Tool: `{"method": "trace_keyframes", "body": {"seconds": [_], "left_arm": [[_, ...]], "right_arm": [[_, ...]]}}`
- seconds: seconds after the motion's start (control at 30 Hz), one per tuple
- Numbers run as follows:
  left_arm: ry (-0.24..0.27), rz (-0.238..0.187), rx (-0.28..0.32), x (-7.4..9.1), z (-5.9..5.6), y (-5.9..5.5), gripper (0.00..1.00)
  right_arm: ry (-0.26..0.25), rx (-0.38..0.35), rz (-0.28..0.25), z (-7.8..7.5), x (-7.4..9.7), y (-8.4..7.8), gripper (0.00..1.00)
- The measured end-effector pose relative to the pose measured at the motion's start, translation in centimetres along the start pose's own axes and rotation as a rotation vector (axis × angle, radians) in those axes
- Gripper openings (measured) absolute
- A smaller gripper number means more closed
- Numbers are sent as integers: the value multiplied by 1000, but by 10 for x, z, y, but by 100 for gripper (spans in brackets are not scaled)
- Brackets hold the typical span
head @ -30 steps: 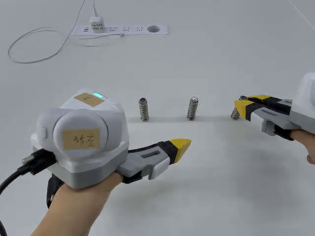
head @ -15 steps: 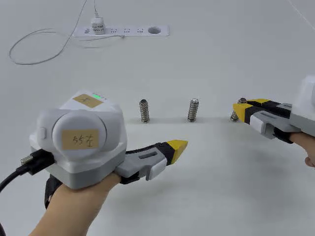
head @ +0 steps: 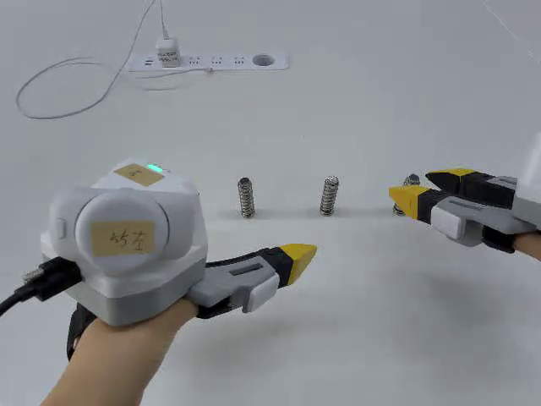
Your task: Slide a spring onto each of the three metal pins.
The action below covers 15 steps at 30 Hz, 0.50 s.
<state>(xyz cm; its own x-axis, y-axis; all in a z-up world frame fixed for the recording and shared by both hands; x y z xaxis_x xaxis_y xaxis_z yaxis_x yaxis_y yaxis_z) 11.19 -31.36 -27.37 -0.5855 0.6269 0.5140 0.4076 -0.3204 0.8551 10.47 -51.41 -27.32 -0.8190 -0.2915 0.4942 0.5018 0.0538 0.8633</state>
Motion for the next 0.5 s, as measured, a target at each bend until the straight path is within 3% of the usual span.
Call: {"method": "trace_keyframes", "body": {"seconds": [0.3,0.4,0.5], "left_arm": [[-3,-8,-5,7,4,4,90],[-14,-10,-5,9,3,6,91],[-29,-26,-1,12,2,9,93]], "right_arm": [[60,19,-9,12,14,8,49],[77,5,17,14,17,6,58],[84,13,16,16,22,6,60]]}}
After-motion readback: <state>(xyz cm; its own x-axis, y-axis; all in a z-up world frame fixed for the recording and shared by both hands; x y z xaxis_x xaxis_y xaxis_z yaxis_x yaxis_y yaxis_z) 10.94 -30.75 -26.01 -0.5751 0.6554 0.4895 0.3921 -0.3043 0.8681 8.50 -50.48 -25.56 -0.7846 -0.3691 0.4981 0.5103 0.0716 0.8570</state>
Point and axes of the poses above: the centre of the closed fingertips' face, and the gripper's own axes: x roughly backward along the fingers, z roughly to its left, y roughly out of its top, the point moved 3 cm from there along x, roughly backward along the fingers, and after that the axes turned 4 degrees about z, right-handed, at the moved point
